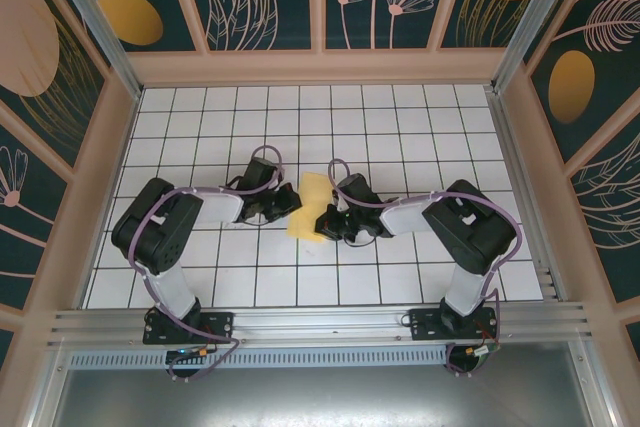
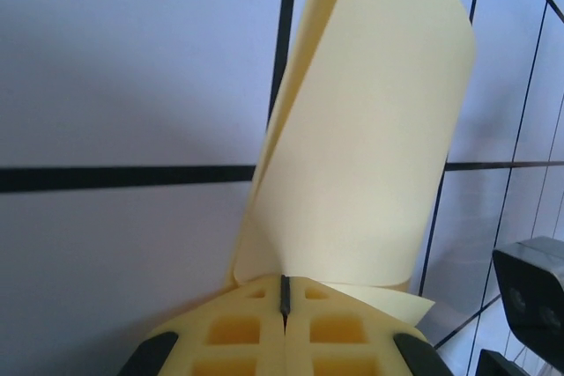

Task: Fold a paper plane with a square sheet of paper (pick it up from the middle)
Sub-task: Fold the triangle a second time at the center of the table.

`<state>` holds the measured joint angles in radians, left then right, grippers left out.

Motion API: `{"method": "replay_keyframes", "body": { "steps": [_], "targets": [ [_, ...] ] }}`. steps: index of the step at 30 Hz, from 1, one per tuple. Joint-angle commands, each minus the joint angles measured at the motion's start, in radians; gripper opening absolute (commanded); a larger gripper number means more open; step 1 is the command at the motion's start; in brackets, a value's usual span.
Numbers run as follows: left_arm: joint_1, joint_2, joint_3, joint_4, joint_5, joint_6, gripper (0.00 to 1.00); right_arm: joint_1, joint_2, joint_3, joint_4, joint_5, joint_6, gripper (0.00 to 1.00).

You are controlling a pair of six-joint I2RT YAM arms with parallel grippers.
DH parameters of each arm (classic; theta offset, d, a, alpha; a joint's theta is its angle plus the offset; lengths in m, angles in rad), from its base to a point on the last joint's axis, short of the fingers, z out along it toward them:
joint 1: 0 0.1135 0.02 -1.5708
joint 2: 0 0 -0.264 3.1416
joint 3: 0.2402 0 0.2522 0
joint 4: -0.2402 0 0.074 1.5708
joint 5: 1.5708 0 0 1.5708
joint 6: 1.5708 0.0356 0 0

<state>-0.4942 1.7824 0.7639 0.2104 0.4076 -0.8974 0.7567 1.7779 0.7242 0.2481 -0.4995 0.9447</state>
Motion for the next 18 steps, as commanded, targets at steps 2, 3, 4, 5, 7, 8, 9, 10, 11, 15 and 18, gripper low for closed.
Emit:
{"method": "replay_keyframes", "body": {
  "steps": [2,3,4,5,7,8,9,10,11,15,18],
  "targets": [
    [0.041,0.036,0.021,-0.066,-0.090,0.048,0.00,0.007,0.078,-0.050,-0.161,0.036,-0.021,0.00],
    [0.046,0.038,0.025,-0.076,-0.092,0.053,0.00,0.007,0.078,-0.048,-0.163,0.036,-0.023,0.00],
    [0.049,0.037,0.029,-0.082,-0.093,0.058,0.00,0.007,0.075,-0.047,-0.163,0.036,-0.024,0.00],
    [0.052,0.034,0.032,-0.088,-0.096,0.063,0.00,0.008,0.076,-0.046,-0.163,0.035,-0.024,0.00],
    [0.058,0.031,0.041,-0.104,-0.104,0.071,0.00,0.009,0.076,-0.045,-0.160,0.033,-0.025,0.00],
    [0.060,0.029,0.046,-0.111,-0.107,0.075,0.00,0.009,0.076,-0.045,-0.159,0.033,-0.024,0.00],
    [0.060,0.025,0.053,-0.121,-0.114,0.081,0.00,0.009,0.077,-0.045,-0.158,0.031,-0.024,0.00],
    [0.061,0.023,0.059,-0.130,-0.119,0.085,0.00,0.010,0.076,-0.043,-0.156,0.032,-0.024,0.00],
    [0.062,0.020,0.067,-0.139,-0.122,0.090,0.00,0.010,0.076,-0.042,-0.154,0.030,-0.024,0.00],
    [0.062,-0.001,0.124,-0.187,-0.109,0.112,0.01,0.013,0.081,-0.032,-0.155,0.029,-0.025,0.00],
    [0.062,-0.054,0.129,-0.192,-0.087,0.109,0.01,0.016,0.084,-0.022,-0.162,0.029,-0.028,0.00]
  ]
}}
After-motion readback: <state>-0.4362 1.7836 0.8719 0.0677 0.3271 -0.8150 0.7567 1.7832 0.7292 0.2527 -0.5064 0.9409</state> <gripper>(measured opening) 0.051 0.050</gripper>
